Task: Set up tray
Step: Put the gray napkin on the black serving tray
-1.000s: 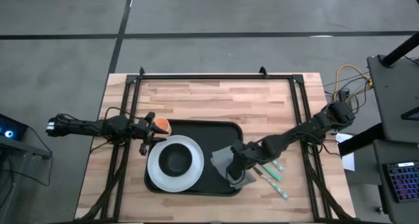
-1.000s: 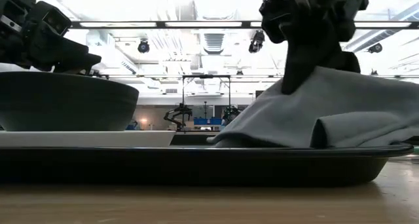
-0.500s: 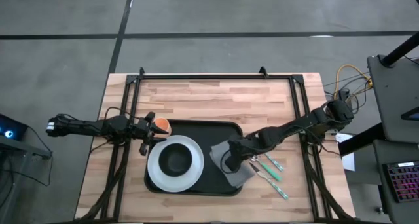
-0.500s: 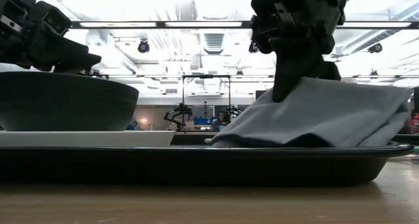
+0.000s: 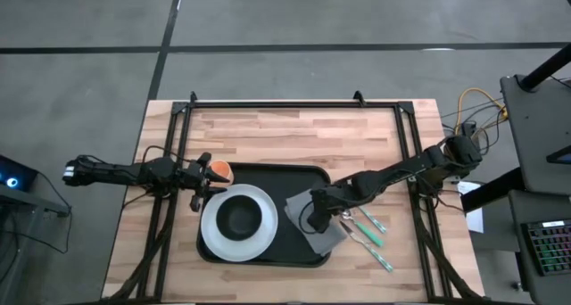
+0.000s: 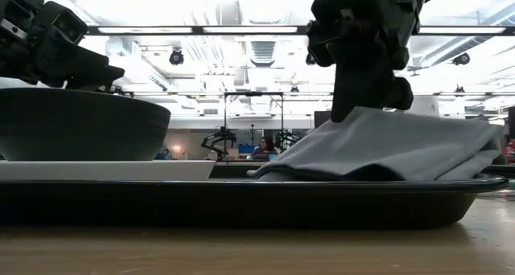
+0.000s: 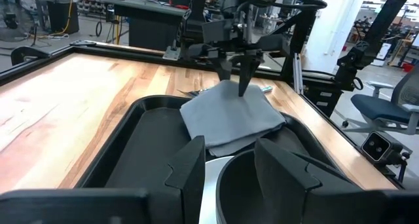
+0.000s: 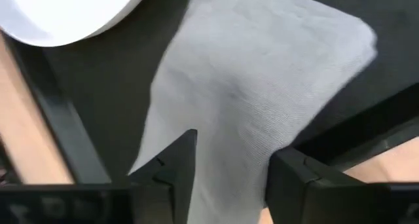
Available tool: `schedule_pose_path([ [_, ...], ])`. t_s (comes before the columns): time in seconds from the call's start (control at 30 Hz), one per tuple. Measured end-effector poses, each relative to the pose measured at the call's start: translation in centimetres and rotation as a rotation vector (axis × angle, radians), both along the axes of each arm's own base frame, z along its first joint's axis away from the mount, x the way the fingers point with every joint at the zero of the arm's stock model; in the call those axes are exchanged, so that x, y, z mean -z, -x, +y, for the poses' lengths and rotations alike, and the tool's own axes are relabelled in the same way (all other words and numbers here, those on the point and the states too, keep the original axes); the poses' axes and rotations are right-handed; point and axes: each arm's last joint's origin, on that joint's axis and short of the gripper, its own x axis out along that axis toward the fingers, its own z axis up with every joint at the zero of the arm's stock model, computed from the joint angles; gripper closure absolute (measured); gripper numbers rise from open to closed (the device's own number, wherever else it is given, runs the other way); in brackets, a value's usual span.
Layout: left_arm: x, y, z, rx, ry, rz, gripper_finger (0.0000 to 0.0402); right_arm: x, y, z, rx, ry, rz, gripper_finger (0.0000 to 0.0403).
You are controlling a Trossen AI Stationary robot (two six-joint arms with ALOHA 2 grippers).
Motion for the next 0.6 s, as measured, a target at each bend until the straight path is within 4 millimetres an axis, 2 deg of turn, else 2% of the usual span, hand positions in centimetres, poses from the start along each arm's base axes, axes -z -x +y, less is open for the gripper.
schedule_pose_path([
  [0.17,0.0,0.0,0.0,0.000,0.000,0.000,0.0287,0.1,0.5,-0.6,-0.029,0.041,0.076,0.0239],
  [0.33,0.0,0.0,0.0,0.000,0.000,0.000,0.0287,0.2,1.2,-1.3,-0.059,0.083,0.168,0.0235],
  [0.6,0.0,0.0,0.0,0.000,0.000,0.000,0.0287,-0.9,0.2,-0.8,-0.342,0.192,0.056,0.0243],
])
